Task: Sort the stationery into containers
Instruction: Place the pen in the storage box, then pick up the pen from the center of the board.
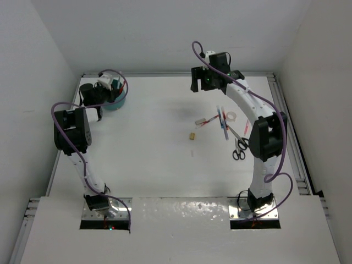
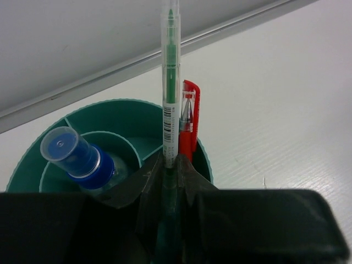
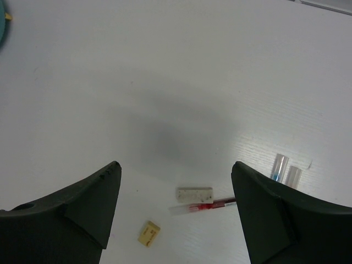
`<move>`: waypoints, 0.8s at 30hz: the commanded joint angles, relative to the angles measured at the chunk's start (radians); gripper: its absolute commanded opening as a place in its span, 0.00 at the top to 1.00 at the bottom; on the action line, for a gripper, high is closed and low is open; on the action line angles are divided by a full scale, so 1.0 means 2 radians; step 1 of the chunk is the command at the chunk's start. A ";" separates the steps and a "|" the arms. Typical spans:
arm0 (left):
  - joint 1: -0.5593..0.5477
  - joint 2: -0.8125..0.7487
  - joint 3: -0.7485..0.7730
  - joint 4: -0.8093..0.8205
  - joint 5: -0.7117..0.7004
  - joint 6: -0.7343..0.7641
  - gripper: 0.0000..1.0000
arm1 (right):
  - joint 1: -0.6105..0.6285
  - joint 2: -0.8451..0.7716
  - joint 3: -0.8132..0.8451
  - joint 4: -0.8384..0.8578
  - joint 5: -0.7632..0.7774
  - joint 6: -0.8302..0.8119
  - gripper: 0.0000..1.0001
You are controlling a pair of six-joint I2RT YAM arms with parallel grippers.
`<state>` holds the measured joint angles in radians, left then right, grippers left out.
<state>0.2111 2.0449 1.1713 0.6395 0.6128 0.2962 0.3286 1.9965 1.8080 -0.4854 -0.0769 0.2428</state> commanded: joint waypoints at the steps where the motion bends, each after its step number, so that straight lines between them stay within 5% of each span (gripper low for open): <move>1: -0.001 0.001 0.016 0.015 0.006 0.008 0.85 | -0.002 -0.025 0.013 0.000 0.009 -0.003 0.20; 5: 0.006 -0.004 0.020 0.004 0.022 0.011 0.74 | -0.003 -0.028 0.013 -0.003 0.009 -0.001 0.20; 24: -0.040 -0.113 0.075 -0.133 0.029 0.029 0.65 | 0.004 -0.122 -0.134 -0.053 0.087 0.034 0.21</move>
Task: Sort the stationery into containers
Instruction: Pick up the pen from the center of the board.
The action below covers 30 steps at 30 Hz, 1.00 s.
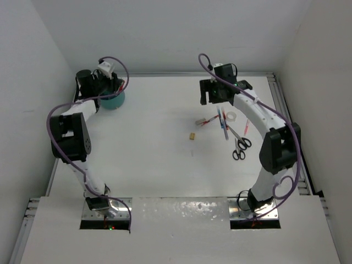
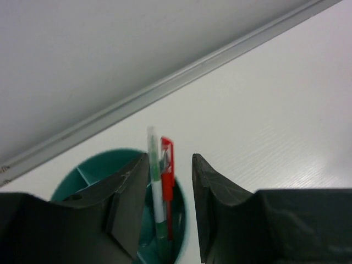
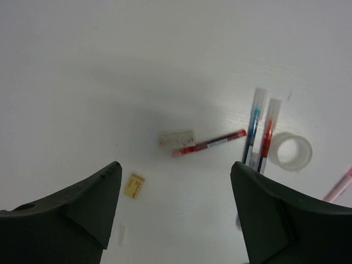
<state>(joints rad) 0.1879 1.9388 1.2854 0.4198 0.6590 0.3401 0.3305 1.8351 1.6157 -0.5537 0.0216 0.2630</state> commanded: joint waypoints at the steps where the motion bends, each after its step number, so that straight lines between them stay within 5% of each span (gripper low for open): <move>1: -0.045 -0.071 0.016 -0.032 0.001 0.004 0.64 | 0.003 -0.068 -0.080 -0.012 0.044 0.030 0.24; 7: -0.106 -0.148 -0.029 -0.043 -0.098 -0.115 0.56 | 0.071 -0.114 -0.186 -0.019 0.079 0.036 0.52; 15: -0.157 -0.283 -0.154 -0.050 -0.211 -0.190 0.53 | 0.171 -0.134 -0.298 0.074 0.045 0.096 0.41; 24: -0.207 -0.418 -0.254 -0.067 -0.300 -0.172 0.49 | 0.201 -0.097 -0.307 0.093 0.059 0.137 0.44; 30: -0.224 -0.433 -0.263 -0.054 -0.320 -0.192 0.48 | 0.204 -0.045 -0.286 0.091 0.052 0.134 0.55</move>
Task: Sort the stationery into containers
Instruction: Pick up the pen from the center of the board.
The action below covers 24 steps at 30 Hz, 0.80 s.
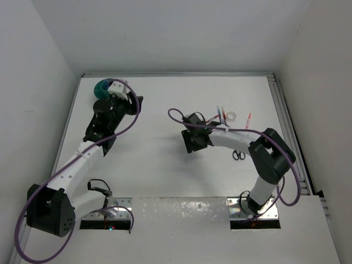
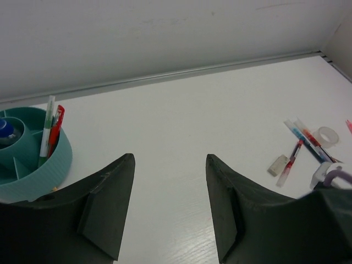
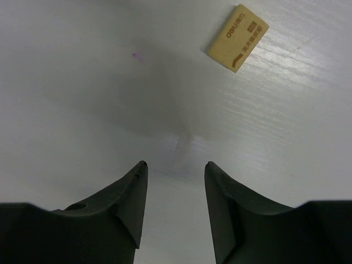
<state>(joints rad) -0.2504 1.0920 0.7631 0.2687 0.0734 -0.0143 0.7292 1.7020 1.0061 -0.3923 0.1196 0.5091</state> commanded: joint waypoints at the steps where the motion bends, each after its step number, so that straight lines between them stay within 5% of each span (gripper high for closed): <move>1: -0.005 -0.011 -0.004 0.024 -0.028 -0.017 0.48 | 0.006 0.027 0.021 0.007 0.005 0.010 0.55; 19: -0.014 -0.027 -0.012 0.039 -0.075 -0.001 0.47 | 0.012 0.072 -0.016 0.025 0.030 0.048 0.73; 24: -0.014 -0.025 -0.010 0.045 -0.075 0.000 0.47 | 0.013 0.069 -0.026 0.024 0.022 0.053 0.91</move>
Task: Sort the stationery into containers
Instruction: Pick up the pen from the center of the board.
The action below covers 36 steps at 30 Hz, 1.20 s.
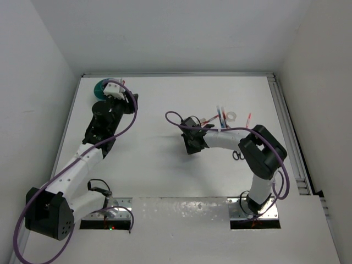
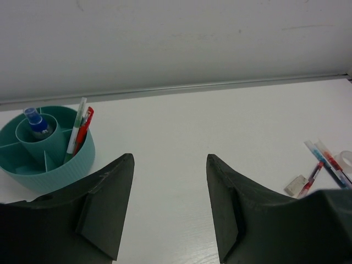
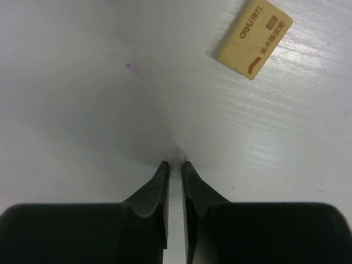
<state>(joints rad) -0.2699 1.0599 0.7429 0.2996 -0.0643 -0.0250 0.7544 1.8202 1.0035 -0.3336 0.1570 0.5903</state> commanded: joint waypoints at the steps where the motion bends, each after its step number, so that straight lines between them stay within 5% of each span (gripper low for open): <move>1: -0.005 -0.009 0.001 0.030 -0.006 0.006 0.47 | -0.001 0.006 -0.034 -0.003 0.004 0.014 0.93; 3: -0.005 -0.008 0.003 0.031 -0.004 0.009 0.47 | 0.000 -0.010 -0.040 -0.005 0.002 0.015 1.00; 11: -0.006 0.003 -0.006 0.065 0.073 0.058 0.48 | -0.011 -0.164 -0.009 -0.091 -0.041 -0.052 1.00; 17: -0.020 0.012 -0.034 0.115 0.141 0.076 0.48 | -0.108 -0.237 0.021 -0.191 -0.062 -0.052 1.00; 26: -0.030 0.041 0.004 -0.002 0.167 0.089 0.48 | -0.285 -0.211 0.054 -0.225 -0.087 -0.044 1.00; 29: -0.060 0.096 0.053 -0.048 0.160 0.090 0.48 | -0.341 -0.221 0.026 -0.198 -0.101 -0.029 1.00; 36: -0.163 0.363 0.318 -0.181 0.145 0.065 0.50 | -0.441 -0.234 -0.005 -0.142 -0.096 0.012 1.00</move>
<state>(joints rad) -0.5121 1.6112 1.2015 0.0898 0.2279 0.1398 -0.0746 1.3975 1.0088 -0.6830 -0.0521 0.5602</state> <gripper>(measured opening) 0.502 0.024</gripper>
